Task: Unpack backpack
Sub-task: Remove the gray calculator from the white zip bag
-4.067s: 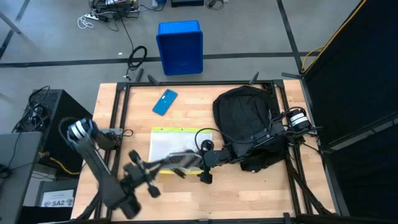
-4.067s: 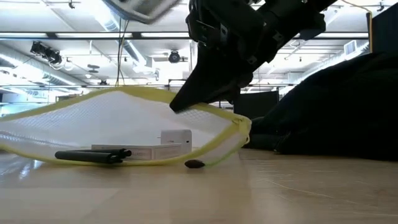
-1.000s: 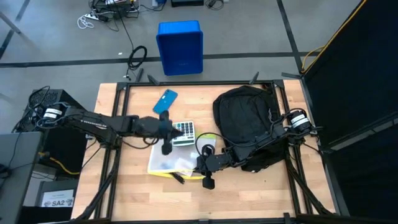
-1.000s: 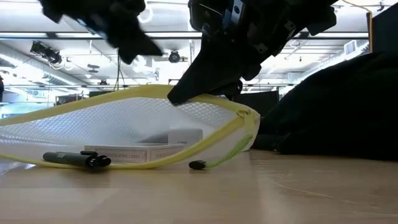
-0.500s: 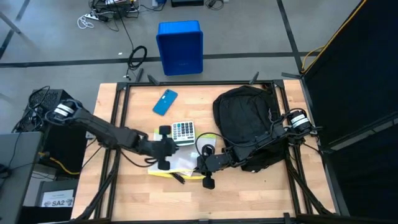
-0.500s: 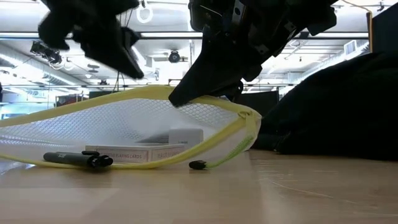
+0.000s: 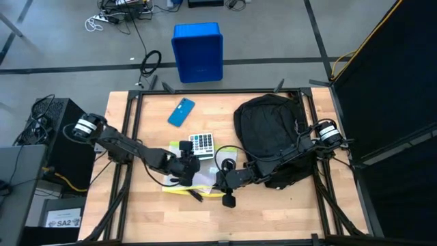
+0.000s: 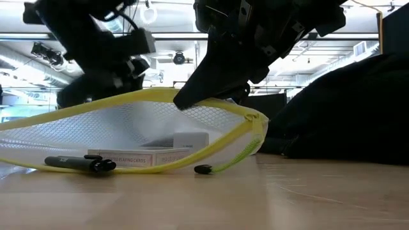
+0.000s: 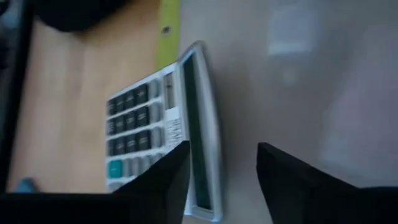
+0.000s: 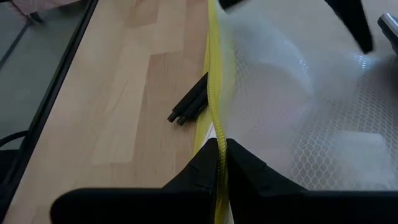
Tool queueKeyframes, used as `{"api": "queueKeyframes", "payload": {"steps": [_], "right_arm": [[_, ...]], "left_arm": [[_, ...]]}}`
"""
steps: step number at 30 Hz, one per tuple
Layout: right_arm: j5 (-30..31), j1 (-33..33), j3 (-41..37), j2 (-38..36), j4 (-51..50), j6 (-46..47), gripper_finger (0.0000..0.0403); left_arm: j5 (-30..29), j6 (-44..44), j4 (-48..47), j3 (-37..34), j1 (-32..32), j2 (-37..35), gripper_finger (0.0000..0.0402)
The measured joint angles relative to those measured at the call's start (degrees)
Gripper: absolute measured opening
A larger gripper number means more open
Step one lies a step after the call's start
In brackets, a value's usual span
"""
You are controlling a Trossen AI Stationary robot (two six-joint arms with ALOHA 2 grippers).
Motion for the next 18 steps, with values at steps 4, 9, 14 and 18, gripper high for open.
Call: {"api": "queueKeyframes", "payload": {"steps": [4, 9, 14, 18], "right_arm": [[0.00, 0.00, 0.00, 0.00, 0.02, 0.00, 0.0000], [0.02, 0.00, 0.00, 0.00, 0.04, -0.02, 0.0000], [0.02, 0.04, 0.00, 0.00, 0.03, -0.02, 0.0000], [0.02, 0.07, 0.00, 0.00, 0.02, -0.01, 0.0000]], "left_arm": [[-1.64, -0.07, 0.40, 0.00, 1.26, 1.81, 0.0175], [0.96, -0.18, 1.24, 0.00, 3.11, 3.96, 0.0151], [0.49, -1.52, 1.67, 0.00, 4.23, 4.46, 0.0045], [-3.03, -1.72, 2.40, 0.93, 4.29, 4.04, 0.0011]]}}
